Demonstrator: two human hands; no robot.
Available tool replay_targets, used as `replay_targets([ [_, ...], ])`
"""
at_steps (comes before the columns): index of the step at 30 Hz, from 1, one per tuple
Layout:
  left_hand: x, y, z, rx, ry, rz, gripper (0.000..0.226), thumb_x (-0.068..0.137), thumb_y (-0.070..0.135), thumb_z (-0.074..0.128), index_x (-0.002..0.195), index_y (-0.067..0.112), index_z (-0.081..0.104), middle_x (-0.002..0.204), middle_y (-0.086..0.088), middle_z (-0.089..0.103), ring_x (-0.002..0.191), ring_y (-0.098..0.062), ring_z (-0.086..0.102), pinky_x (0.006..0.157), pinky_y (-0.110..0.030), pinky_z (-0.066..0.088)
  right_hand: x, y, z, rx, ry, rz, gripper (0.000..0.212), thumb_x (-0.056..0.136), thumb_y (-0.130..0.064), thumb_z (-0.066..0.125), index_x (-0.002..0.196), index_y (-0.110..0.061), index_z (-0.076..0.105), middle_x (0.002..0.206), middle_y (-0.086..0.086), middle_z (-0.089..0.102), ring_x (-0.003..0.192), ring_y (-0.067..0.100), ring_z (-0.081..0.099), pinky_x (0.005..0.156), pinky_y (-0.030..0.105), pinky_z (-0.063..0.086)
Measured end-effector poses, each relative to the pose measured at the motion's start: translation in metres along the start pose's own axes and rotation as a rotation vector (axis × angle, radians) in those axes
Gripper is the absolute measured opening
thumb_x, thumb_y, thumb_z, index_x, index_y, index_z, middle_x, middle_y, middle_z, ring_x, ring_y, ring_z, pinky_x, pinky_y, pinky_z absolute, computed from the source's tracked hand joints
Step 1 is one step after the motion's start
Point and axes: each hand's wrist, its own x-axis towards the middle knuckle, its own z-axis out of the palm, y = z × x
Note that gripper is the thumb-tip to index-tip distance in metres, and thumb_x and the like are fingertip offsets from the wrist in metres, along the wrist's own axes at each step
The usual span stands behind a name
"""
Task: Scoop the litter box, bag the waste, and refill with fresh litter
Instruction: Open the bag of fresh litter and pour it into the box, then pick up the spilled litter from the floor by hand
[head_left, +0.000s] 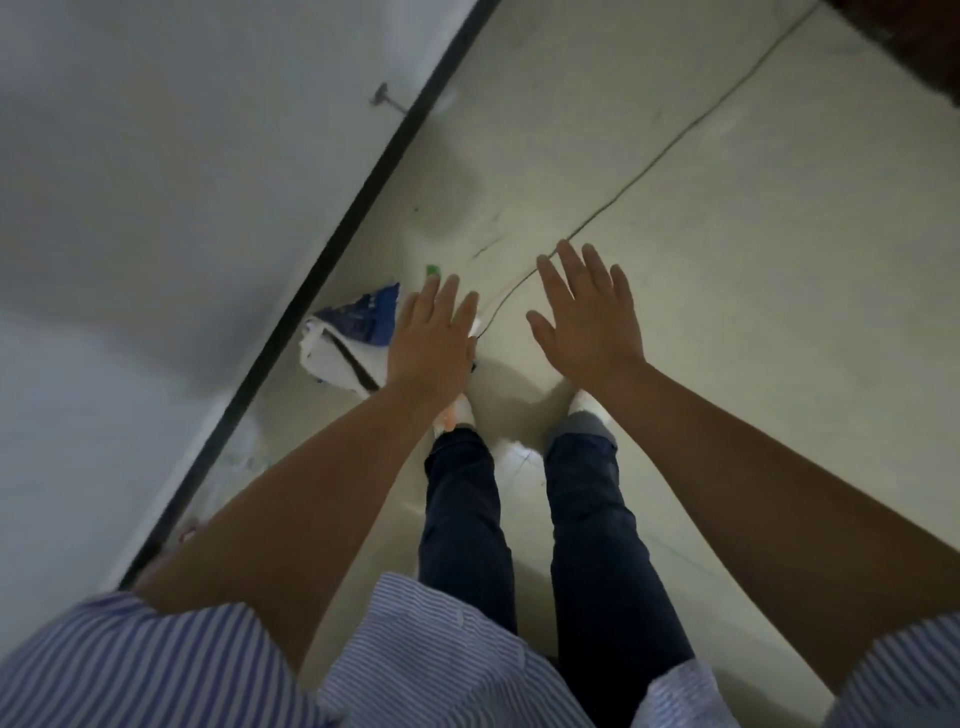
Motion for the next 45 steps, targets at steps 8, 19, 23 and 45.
replay_targets([
  [8, 0.018, 0.190, -0.061, 0.294, 0.095, 0.447, 0.055, 0.101, 0.038, 0.021, 0.150, 0.021, 0.005, 0.158, -0.005, -0.005, 0.146, -0.024, -0.008, 0.117, -0.041, -0.004, -0.116, 0.149, 0.007, 0.218, 0.094, 0.388, 0.057, 0.099, -0.041, 0.019, 0.149, -0.021, 0.000, 0.158, 0.004, -0.008, 0.145, 0.023, -0.010, 0.118, 0.041, -0.006],
  [19, -0.023, 0.527, 0.015, 0.622, -0.061, 0.691, 0.053, 0.101, 0.038, 0.021, 0.150, 0.026, 0.006, 0.158, 0.002, -0.003, 0.146, -0.020, -0.006, 0.117, -0.041, -0.002, -0.329, 0.379, 0.140, 0.703, 0.165, 0.903, 0.055, 0.100, -0.036, 0.022, 0.149, -0.018, 0.007, 0.158, 0.004, 0.001, 0.146, 0.021, -0.004, 0.118, 0.038, -0.002],
  [23, -0.041, 0.643, 0.039, 0.683, -0.103, 0.818, 0.054, 0.100, 0.038, 0.026, 0.150, 0.022, 0.012, 0.158, -0.002, 0.005, 0.145, -0.020, 0.003, 0.117, -0.039, 0.004, -0.398, 0.462, 0.173, 0.803, 0.204, 1.052, 0.051, 0.100, -0.032, 0.027, 0.148, -0.016, 0.017, 0.157, 0.004, 0.013, 0.146, 0.021, 0.006, 0.118, 0.037, 0.005],
  [45, 0.038, 1.171, 0.019, 0.900, -0.152, 1.173, 0.046, 0.099, 0.032, 0.035, 0.140, 0.013, 0.030, 0.150, -0.008, 0.024, 0.139, -0.023, 0.020, 0.112, -0.040, 0.017, -0.536, 0.916, 0.162, 1.063, 0.164, 1.370, 0.048, 0.100, -0.030, 0.027, 0.146, -0.014, 0.024, 0.154, 0.003, 0.022, 0.144, 0.021, 0.016, 0.117, 0.036, 0.014],
])
